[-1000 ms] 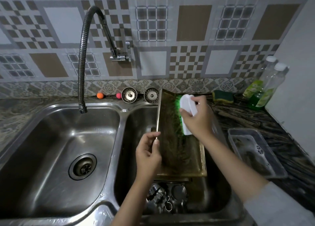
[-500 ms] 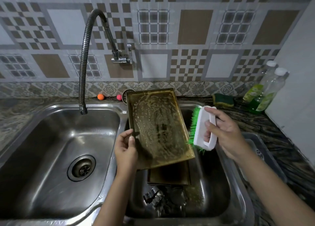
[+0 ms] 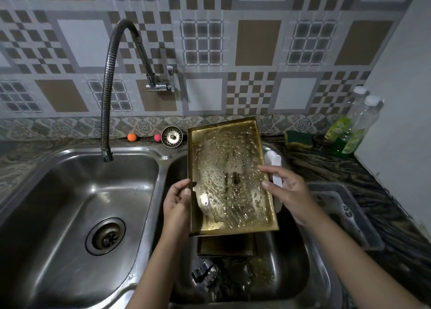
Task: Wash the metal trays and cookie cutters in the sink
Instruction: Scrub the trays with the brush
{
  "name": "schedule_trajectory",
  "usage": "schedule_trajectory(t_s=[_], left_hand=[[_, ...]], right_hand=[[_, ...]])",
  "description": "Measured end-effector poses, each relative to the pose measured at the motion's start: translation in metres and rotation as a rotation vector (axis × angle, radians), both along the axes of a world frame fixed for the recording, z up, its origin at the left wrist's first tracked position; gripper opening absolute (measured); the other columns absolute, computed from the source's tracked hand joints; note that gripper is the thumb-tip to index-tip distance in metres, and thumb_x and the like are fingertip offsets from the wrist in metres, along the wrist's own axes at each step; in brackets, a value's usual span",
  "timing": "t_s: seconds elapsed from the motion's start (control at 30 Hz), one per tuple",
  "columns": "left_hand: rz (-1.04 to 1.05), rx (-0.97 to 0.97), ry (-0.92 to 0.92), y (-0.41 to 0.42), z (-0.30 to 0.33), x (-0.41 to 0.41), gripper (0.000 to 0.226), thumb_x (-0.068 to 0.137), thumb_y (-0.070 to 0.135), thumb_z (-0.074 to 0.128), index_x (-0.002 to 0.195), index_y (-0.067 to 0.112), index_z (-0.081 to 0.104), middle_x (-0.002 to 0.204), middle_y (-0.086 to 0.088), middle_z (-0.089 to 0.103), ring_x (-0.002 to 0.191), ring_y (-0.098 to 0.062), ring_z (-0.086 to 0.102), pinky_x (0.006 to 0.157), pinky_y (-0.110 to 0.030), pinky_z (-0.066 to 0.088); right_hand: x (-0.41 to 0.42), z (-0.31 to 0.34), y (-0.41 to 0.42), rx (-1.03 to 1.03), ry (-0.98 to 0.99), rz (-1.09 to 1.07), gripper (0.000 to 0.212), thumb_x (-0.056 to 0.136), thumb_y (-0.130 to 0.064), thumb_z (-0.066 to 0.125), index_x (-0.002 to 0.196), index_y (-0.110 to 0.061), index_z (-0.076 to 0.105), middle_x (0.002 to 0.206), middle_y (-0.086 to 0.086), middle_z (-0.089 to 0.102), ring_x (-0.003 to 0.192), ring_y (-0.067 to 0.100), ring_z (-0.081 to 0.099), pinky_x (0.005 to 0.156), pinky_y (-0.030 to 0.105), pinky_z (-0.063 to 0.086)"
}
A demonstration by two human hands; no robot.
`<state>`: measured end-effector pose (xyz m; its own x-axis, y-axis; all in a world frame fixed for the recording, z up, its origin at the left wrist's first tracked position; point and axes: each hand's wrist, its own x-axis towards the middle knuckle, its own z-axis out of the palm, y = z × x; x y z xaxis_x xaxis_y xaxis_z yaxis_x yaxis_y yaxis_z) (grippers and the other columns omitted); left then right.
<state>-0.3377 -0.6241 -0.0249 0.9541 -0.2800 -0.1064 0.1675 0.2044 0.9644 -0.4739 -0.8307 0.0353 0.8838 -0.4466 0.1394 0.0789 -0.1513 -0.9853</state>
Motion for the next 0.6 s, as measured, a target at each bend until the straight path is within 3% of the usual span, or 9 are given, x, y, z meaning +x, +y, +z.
schedule_trajectory(t_s=[0.1, 0.2, 0.27, 0.37, 0.43, 0.5, 0.6], left_hand=[[-0.036, 0.041, 0.002, -0.005, 0.002, -0.004, 0.023, 0.095, 0.009, 0.051, 0.094, 0.028, 0.063, 0.096, -0.007, 0.06, 0.091, -0.027, 0.055, 0.082, -0.041, 0.046], [-0.127, 0.24, -0.021, -0.013, 0.002, -0.004, 0.011, 0.098, 0.023, 0.047, 0.101, 0.026, 0.057, 0.11, -0.001, 0.059, 0.108, -0.022, 0.056, 0.089, -0.035, 0.046], [-0.184, 0.432, -0.11, -0.015, 0.001, -0.007, 0.024, 0.092, 0.044, 0.049, 0.11, 0.028, 0.054, 0.12, -0.002, 0.056, 0.117, -0.02, 0.053, 0.1, -0.04, 0.044], [-0.313, 0.485, -0.244, -0.022, 0.011, -0.018, 0.053, 0.079, 0.064, 0.045, 0.122, 0.034, 0.051, 0.129, 0.006, 0.055, 0.124, -0.014, 0.049, 0.108, -0.047, 0.037], [-0.454, 0.524, -0.216, -0.028, 0.021, -0.027, 0.056, 0.08, 0.071, 0.036, 0.128, 0.043, 0.044, 0.138, 0.013, 0.048, 0.135, -0.014, 0.036, 0.115, -0.054, 0.021], [-0.542, 0.617, -0.209, -0.032, 0.028, -0.032, 0.058, 0.086, 0.072, 0.028, 0.138, 0.046, 0.033, 0.142, 0.019, 0.037, 0.138, -0.009, 0.026, 0.117, -0.054, 0.006], [-0.55, 0.482, -0.182, -0.034, 0.039, -0.042, 0.055, 0.096, 0.055, 0.029, 0.147, 0.036, 0.025, 0.149, 0.014, 0.03, 0.137, -0.004, 0.024, 0.112, -0.029, 0.019]], right_hand=[[0.0, -0.004, 0.003, 0.122, -0.008, -0.041, 0.035, 0.083, 0.003, 0.065, 0.106, -0.022, 0.071, 0.122, -0.002, 0.066, 0.125, 0.015, 0.053, 0.105, 0.036, 0.042], [-0.001, -0.004, 0.007, 0.128, 0.036, -0.129, 0.034, 0.083, 0.001, 0.067, 0.101, -0.027, 0.072, 0.12, -0.003, 0.065, 0.115, 0.005, 0.054, 0.094, 0.022, 0.045], [-0.001, -0.006, 0.01, 0.081, 0.082, -0.209, 0.032, 0.083, -0.002, 0.069, 0.099, -0.03, 0.073, 0.108, -0.004, 0.064, 0.094, -0.01, 0.056, 0.085, 0.013, 0.045], [-0.001, -0.009, 0.017, -0.005, 0.118, -0.261, 0.029, 0.084, -0.001, 0.068, 0.099, -0.026, 0.072, 0.089, 0.0, 0.057, 0.073, -0.016, 0.056, 0.068, -0.001, 0.041], [-0.001, -0.012, 0.022, -0.028, 0.113, -0.247, 0.028, 0.083, 0.0, 0.068, 0.099, -0.023, 0.072, 0.085, 0.005, 0.054, 0.068, -0.012, 0.056, 0.066, 0.0, 0.042], [-0.001, -0.015, 0.026, -0.111, 0.142, -0.229, 0.028, 0.082, -0.006, 0.071, 0.098, -0.028, 0.072, 0.091, 0.007, 0.062, 0.076, -0.007, 0.059, 0.069, 0.005, 0.046], [0.0, -0.019, 0.03, -0.208, 0.15, -0.193, 0.031, 0.078, -0.012, 0.075, 0.095, -0.037, 0.071, 0.102, 0.003, 0.065, 0.095, 0.006, 0.061, 0.082, 0.018, 0.048]])
